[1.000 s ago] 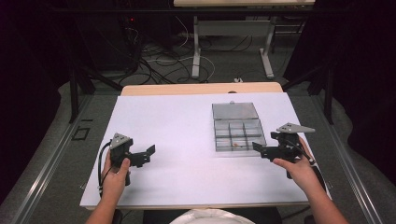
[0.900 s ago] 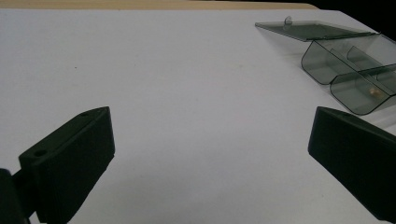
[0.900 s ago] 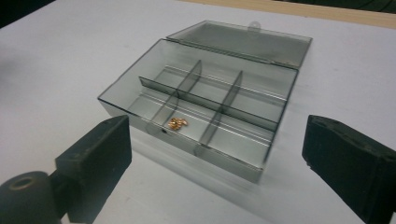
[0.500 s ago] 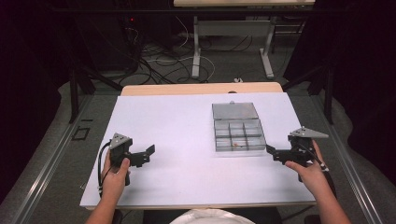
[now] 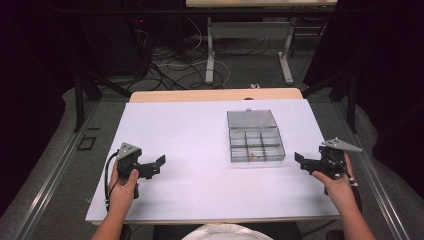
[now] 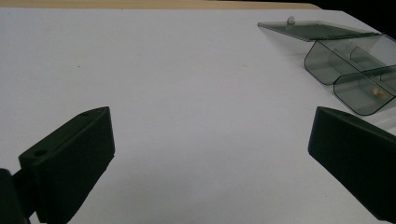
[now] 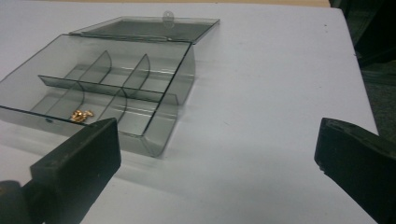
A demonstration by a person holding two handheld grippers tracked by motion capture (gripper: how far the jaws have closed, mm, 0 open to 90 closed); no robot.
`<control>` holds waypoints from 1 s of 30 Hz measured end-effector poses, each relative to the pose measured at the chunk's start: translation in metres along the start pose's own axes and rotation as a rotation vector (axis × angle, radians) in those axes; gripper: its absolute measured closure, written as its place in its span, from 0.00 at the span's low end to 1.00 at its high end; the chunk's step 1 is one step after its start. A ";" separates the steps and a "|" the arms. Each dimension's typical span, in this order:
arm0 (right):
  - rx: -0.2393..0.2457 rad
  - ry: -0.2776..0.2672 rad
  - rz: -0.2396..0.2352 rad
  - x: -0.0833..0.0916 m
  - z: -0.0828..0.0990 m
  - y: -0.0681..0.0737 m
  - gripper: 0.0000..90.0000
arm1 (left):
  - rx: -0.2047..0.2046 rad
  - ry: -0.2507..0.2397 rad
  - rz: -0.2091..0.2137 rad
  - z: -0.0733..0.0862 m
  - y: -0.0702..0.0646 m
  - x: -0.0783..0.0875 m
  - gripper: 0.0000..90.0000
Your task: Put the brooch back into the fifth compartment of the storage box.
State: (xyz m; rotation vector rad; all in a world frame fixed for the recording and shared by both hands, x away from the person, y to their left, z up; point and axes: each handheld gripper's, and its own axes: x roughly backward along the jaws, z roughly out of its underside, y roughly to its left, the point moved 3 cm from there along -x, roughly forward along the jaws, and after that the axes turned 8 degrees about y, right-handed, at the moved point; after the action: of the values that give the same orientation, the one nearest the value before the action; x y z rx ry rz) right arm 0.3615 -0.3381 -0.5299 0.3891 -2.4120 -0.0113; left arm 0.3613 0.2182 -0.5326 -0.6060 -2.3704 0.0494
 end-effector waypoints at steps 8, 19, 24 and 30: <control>-0.035 -0.034 0.030 -0.005 0.009 -0.014 0.01 | -0.001 0.005 -0.002 0.000 0.002 -0.001 0.01; -0.040 -0.001 0.052 -0.013 0.017 -0.025 0.01 | 0.002 0.006 -0.001 0.000 0.003 -0.001 0.01; -0.053 0.017 0.050 -0.017 0.019 -0.025 0.01 | 0.004 0.006 -0.003 0.000 0.003 -0.002 0.01; -0.057 0.035 0.035 -0.018 0.020 -0.024 0.01 | 0.011 0.005 -0.004 0.001 0.004 -0.002 0.01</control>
State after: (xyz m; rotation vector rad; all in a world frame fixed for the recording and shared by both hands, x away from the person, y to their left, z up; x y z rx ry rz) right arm 0.3685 -0.3582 -0.5595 0.3184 -2.3776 -0.0573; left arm 0.3638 0.2207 -0.5349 -0.5949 -2.3649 0.0587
